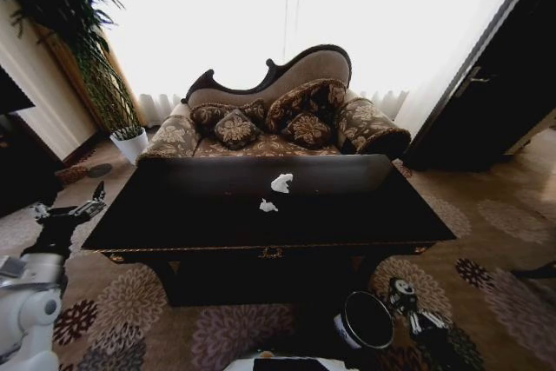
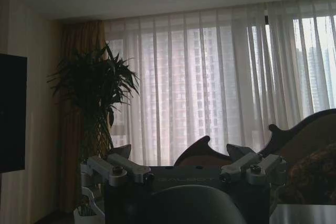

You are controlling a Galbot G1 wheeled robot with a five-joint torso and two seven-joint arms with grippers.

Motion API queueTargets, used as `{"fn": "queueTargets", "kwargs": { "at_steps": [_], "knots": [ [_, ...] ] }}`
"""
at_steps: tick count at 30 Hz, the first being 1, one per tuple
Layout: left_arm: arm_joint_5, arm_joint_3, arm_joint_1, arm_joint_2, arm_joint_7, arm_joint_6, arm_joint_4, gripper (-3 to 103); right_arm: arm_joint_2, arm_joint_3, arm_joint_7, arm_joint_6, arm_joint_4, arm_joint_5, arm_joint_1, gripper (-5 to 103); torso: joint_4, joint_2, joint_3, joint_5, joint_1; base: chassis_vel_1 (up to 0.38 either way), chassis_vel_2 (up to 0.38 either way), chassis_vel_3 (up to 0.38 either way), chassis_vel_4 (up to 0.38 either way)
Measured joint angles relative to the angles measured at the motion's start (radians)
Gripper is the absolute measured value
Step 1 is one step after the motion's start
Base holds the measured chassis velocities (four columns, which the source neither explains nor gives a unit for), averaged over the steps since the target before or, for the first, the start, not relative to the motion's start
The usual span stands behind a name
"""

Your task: Move to the front of the table and place the trash on the table into the trash bin.

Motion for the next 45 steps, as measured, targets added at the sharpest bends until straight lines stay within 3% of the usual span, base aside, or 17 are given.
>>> {"fn": "queueTargets", "kwargs": {
  "at_steps": [8, 17, 21, 29, 35, 45],
  "knots": [
    [-0.005, -0.019, 0.026, -0.008, -0.003, 0.003, -0.040, 100, -0.023, -0.120, 0.035, -0.015, -0.157, -0.091, 0.147, 0, 0.0001, 0.000, 0.000, -0.0001, 0.000, 0.000, 0.000, 0.000, 0.000],
    [-0.021, -0.080, 0.084, 0.011, -0.012, 0.023, -0.095, 100, -0.036, -0.326, 0.120, -0.094, -0.375, -0.047, 0.380, 0, 0.0001, 0.000, 0.000, -0.0001, 0.000, 0.000, 0.000, 0.000, 0.000],
    [-0.021, -0.107, 0.130, -0.001, -0.015, 0.024, -0.136, 100, -0.028, -0.394, 0.131, -0.109, -0.467, -0.089, 0.509, 0, 0.0001, 0.000, 0.000, 0.0001, 0.000, 0.000, 0.000, 0.000, 0.000],
    [-0.025, -0.153, 0.189, -0.018, -0.016, 0.024, -0.174, 100, -0.026, -0.445, 0.167, -0.110, -0.650, -0.177, 0.653, 0, 0.0003, 0.000, 0.000, 0.0002, 0.000, 0.000, 0.000, 0.000, 0.000],
    [-0.027, -0.166, 0.215, -0.029, -0.018, 0.024, -0.190, 100, -0.071, -0.455, 0.172, -0.112, -0.800, -0.220, 0.727, 0, -0.0001, 0.000, 0.000, 0.0003, 0.000, 0.000, 0.000, 0.000, 0.000],
    [-0.021, -0.175, 0.246, -0.038, -0.022, 0.027, -0.225, 100, -0.101, -0.515, 0.222, -0.190, -0.992, -0.282, 0.871, 0, 0.0001, 0.000, 0.000, 0.0006, 0.000, 0.000, 0.000, 0.000, 0.000]
  ]
}}
